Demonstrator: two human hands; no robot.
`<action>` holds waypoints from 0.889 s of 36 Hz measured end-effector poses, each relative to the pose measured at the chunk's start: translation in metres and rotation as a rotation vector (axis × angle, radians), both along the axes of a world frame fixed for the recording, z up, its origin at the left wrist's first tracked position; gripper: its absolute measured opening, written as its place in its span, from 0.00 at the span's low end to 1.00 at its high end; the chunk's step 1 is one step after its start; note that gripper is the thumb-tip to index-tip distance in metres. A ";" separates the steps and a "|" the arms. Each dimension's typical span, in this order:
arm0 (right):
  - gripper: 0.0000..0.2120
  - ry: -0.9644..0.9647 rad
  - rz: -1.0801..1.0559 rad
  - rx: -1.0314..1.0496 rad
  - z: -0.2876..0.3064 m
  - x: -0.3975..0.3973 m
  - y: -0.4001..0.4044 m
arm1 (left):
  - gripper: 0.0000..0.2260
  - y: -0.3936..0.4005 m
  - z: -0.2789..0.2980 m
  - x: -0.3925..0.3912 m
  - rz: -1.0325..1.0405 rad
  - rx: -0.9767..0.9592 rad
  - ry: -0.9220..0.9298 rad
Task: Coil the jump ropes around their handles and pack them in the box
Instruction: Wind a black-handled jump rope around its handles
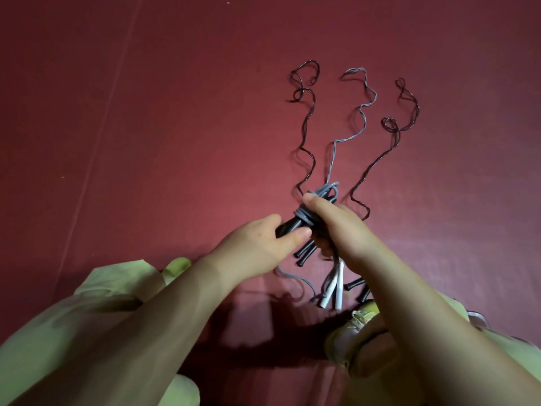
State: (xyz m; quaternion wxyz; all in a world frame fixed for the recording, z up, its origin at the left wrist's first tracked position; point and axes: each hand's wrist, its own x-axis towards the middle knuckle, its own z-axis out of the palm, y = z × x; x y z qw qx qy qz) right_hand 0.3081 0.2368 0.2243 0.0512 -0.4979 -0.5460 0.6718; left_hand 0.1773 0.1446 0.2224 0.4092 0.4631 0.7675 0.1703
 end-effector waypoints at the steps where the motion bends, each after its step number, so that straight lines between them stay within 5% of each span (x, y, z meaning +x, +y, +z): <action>1: 0.18 0.026 -0.026 -0.006 -0.001 0.000 0.000 | 0.24 0.001 -0.001 -0.003 -0.002 -0.001 -0.079; 7: 0.17 0.406 -0.127 -0.184 -0.006 -0.004 -0.001 | 0.13 -0.005 0.014 -0.010 0.103 -0.154 -0.902; 12: 0.26 0.792 -0.093 -0.300 0.000 -0.006 0.002 | 0.35 -0.009 0.013 -0.014 0.008 -0.312 -1.464; 15: 0.28 0.809 -0.018 -0.351 0.005 -0.010 0.001 | 0.38 -0.011 0.011 -0.015 -0.050 -0.299 -1.676; 21: 0.38 0.670 0.035 -0.375 0.000 -0.009 0.003 | 0.34 -0.011 0.012 -0.020 0.072 -0.362 -1.525; 26: 0.22 0.494 0.135 -0.286 -0.005 -0.007 0.006 | 0.30 -0.010 0.013 -0.020 0.161 -0.328 -1.362; 32: 0.15 0.186 0.115 -0.099 -0.008 -0.009 -0.002 | 0.30 -0.011 0.005 -0.013 0.237 -0.285 -0.924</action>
